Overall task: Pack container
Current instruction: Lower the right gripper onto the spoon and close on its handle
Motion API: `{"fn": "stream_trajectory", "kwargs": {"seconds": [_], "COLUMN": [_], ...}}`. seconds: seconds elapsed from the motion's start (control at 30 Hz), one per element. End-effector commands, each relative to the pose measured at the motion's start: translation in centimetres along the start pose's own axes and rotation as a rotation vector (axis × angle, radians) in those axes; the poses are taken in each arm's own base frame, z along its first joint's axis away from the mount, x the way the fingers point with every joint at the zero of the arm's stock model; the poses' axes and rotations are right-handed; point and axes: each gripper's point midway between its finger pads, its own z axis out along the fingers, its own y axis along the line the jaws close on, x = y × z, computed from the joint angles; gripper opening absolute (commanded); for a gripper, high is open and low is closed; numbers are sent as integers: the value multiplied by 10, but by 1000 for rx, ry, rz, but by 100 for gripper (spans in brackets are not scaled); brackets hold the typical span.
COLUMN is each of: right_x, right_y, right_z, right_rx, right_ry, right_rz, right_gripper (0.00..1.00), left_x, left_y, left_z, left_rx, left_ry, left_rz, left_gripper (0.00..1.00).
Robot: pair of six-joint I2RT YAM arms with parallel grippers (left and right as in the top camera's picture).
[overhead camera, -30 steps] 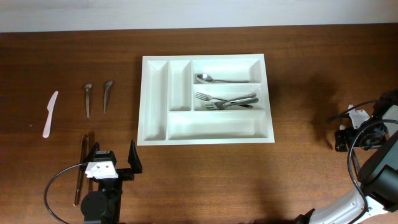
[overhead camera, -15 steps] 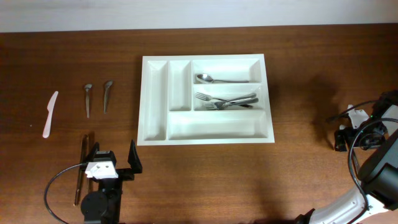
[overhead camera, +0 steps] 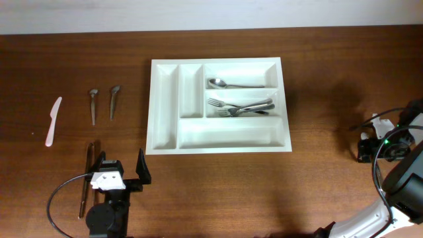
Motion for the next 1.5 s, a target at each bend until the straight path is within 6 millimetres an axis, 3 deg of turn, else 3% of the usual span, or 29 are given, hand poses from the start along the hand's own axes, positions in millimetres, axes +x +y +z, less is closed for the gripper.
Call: {"fn": "stream_trajectory", "kwargs": {"seconds": [0.0,0.63,0.73,0.87,0.97,1.13,1.47], "right_x": [4,6,6,5,5,5,5], "right_y": [3,6,5,5,5,5,4], "right_z": [7,13,13,13,13,13,13], "right_rx": [-32,-36,-35,-34,-32,-32,-28], "right_ry": [5,10,8,7,6,6,7], "right_rz": [8,7,8,8,8,8,8], "right_gripper": [97,95,85,63,60,36,19], "left_x": [1,1,1,1,1,1,1], "left_y": [0,0,0,0,0,0,0], "left_z": [0,0,0,0,0,0,0], "left_rx": [3,3,3,3,3,3,3], "left_ry": [0,0,0,0,0,0,0], "left_rz": [8,8,8,8,8,8,8], "left_gripper": [99,99,99,99,99,99,99]}}
